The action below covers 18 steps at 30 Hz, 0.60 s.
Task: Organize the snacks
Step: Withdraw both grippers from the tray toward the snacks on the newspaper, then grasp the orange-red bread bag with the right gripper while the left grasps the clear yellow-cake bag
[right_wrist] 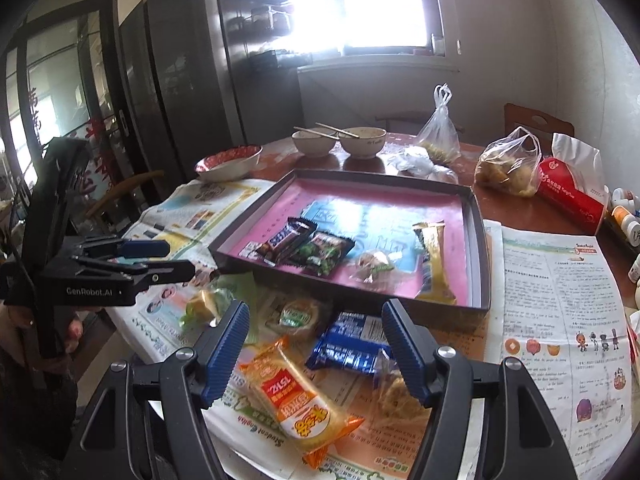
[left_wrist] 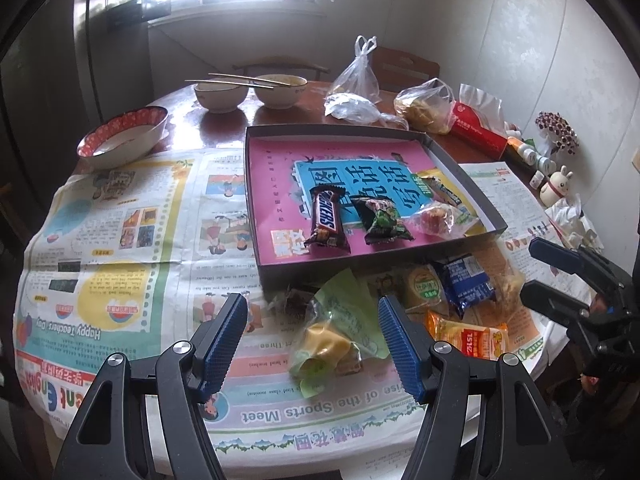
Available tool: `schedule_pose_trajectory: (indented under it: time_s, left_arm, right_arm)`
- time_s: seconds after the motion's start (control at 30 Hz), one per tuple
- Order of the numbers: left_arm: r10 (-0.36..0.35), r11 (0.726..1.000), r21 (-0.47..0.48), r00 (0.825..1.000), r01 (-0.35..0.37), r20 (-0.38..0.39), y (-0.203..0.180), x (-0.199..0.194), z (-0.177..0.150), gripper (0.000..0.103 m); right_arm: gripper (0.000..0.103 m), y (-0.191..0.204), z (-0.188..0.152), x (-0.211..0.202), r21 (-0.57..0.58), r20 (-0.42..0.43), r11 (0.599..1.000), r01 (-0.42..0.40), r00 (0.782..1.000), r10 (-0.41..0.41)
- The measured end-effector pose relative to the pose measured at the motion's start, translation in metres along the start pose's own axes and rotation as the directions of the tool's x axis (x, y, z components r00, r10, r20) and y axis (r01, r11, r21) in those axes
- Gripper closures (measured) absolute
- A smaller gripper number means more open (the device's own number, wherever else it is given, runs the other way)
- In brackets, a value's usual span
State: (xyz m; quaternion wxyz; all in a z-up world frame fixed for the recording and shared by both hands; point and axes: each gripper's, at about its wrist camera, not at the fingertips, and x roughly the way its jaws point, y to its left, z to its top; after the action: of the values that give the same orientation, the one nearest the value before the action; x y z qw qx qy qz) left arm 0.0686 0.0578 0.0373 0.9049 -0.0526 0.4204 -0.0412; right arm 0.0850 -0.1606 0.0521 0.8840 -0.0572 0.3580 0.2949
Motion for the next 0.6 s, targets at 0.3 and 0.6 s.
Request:
schedule_pose_trajectory:
  time_s: [0.3,0.6]
  left_arm:
    - [-0.002,1.000,0.015,1.000,0.003,-0.026,-0.003,0.006,-0.008,0.033]
    - [0.003,0.999,0.038,0.998,0.000,-0.068,-0.008,0.018,-0.016,0.033]
  right_arm:
    - [0.035,0.007,-0.018,0.007,-0.038,-0.060,0.999,-0.016,0.998,0.014]
    - [0.035,0.023,-0.034,0.024,-0.119,-0.142,0.992,-0.037,0.990,0.020]
